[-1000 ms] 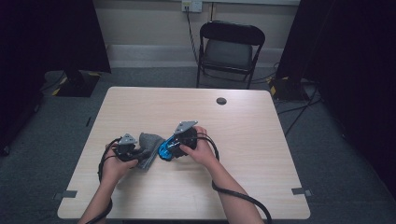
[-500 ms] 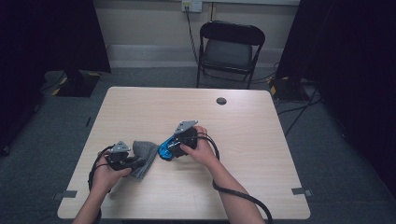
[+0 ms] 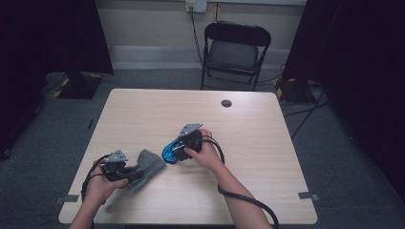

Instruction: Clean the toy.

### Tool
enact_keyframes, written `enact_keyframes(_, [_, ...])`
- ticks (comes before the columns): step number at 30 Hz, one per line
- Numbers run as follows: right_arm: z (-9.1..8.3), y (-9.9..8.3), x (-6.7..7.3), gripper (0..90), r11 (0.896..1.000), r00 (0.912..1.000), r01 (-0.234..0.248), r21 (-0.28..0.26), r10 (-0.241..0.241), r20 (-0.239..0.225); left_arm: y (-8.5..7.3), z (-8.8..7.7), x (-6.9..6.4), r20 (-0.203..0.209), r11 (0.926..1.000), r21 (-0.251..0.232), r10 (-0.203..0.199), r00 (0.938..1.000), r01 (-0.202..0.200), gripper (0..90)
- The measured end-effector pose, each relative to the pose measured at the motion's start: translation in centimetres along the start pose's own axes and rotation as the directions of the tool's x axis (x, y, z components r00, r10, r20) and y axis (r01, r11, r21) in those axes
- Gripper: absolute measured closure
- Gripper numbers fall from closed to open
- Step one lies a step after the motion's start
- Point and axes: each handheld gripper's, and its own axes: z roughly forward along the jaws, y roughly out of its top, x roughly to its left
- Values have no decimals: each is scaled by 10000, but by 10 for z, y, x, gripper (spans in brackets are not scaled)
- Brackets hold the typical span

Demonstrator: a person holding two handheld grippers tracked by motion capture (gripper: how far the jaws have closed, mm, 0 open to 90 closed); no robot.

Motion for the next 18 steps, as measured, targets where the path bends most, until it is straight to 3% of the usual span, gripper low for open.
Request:
enact_keyframes(7, [0, 0, 0, 109, 10000, 10000, 18, -11, -18, -12, 7, -15, 1, -158, 9982, -590, 36, 9999, -45, 759])
enact_keyframes(15, [0, 3, 0, 112, 9998, 10000, -29, 189, 30, -75, 11, -15, -1, -146, 9977, -665, 132, 9998, -142, 759])
enact_keyframes(18, [-2, 7, -3, 140, 9989, 9992, 31, 466, -13, -388, 14, -16, -2, -141, 9974, -684, 209, 9997, -219, 759])
